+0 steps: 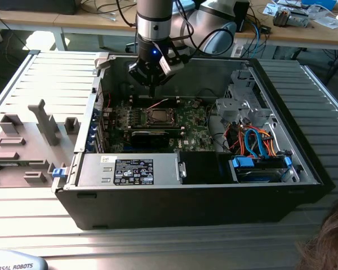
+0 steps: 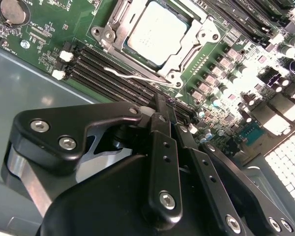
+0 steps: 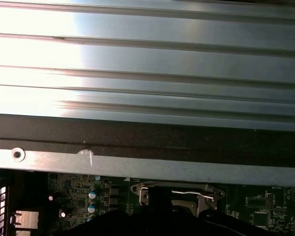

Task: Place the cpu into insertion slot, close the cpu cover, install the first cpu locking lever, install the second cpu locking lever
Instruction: 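Install the first cpu locking lever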

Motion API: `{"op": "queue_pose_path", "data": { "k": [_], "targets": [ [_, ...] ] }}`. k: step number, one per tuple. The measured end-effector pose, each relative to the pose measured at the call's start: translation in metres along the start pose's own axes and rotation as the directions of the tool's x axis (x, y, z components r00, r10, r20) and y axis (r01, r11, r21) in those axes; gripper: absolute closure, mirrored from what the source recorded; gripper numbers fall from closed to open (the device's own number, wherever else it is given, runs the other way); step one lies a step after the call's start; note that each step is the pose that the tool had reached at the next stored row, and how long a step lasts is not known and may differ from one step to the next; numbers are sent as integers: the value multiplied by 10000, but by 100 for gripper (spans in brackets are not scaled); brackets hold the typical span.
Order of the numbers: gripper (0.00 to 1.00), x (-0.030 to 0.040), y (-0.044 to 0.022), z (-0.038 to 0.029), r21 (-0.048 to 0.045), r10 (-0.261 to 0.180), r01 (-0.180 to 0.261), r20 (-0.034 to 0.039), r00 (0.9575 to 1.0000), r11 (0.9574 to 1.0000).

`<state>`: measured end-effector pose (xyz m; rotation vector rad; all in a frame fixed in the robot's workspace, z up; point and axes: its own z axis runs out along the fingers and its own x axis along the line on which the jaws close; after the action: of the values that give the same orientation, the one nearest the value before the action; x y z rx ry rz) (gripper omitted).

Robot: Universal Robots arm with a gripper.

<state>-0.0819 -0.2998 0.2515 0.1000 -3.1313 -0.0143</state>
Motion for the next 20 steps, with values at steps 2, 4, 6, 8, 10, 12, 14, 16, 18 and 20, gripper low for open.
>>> {"op": "queue_pose_path", "data": {
  "k": [2,4,6,8,10,12,14,16,18,20],
  "targets": [
    [89,-5,0,2,0,0,0,0,10000,10000],
    [89,-9,-1,10,0,1,-1,0,10000,10000],
    [89,-11,-1,15,0,1,-1,0,10000,10000],
    [89,-12,-1,17,0,0,0,0,10000,10000],
    [89,-18,-2,20,0,-1,1,0,10000,10000],
    [89,-28,-2,26,-1,0,0,1,10000,10000],
    [89,-37,-3,33,-1,0,0,1,10000,10000],
    [89,-43,-3,44,-1,3,-3,1,10000,10000],
    [89,-49,-4,70,0,2,-2,0,10000,10000],
    [89,-52,-4,87,-1,4,-4,0,10000,10000]
  ]
}}
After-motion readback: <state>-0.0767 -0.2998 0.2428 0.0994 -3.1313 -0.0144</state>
